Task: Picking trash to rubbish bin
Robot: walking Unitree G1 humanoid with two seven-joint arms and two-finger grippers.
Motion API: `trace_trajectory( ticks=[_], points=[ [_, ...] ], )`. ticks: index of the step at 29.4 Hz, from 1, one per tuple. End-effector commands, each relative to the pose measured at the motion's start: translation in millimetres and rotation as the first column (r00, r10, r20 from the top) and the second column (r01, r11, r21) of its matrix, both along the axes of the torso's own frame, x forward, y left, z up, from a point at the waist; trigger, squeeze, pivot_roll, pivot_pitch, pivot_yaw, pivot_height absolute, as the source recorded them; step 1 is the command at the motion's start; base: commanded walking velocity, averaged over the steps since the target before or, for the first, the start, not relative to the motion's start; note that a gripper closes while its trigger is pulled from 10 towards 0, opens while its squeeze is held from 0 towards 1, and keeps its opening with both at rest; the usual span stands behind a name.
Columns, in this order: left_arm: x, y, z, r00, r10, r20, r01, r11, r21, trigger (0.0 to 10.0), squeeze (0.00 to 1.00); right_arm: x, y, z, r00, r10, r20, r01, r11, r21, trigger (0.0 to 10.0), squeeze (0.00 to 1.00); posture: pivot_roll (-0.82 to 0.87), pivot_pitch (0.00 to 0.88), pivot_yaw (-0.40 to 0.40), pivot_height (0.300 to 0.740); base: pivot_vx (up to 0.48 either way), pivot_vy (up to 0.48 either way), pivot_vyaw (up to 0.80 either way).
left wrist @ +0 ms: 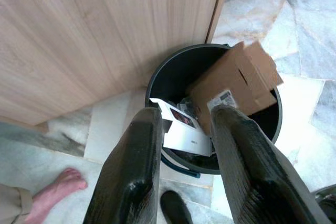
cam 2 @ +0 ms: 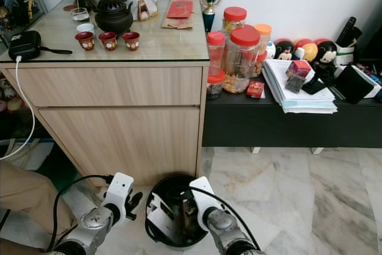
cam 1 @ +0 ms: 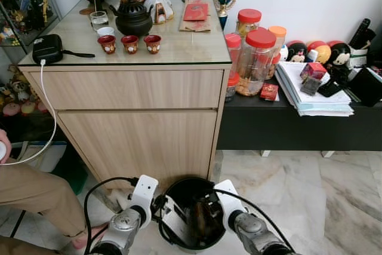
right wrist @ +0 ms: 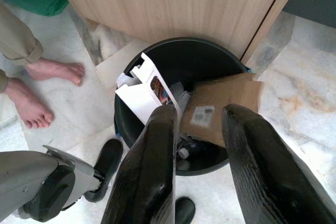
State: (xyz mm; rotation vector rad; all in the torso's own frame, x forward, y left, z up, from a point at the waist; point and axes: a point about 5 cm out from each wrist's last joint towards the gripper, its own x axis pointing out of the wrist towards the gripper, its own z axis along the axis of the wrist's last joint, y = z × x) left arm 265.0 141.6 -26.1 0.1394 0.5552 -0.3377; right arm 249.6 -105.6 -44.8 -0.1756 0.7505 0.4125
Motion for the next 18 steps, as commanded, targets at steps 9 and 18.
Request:
trace_trajectory(
  ticks=[9,18],
  points=[
    [-5.2,31.2,-1,0.983,0.173,0.062,-0.177,0.982,0.063,10.0,0.0,-1.9,-11.9,-1,0.994,-0.113,0.009,0.112,0.991,0.073,10.0,0.0,0.1,0.042,-0.02,0.74,0.0,0.0,0.0],
    [-42.9,89.1,-16,0.837,0.545,0.053,-0.547,0.834,0.075,10.0,0.0,-20.1,-38.7,-14,0.959,-0.28,-0.051,0.283,0.955,0.092,10.0,0.0,0.09,0.043,-0.011,0.74,0.0,0.0,0.0]
  ],
)
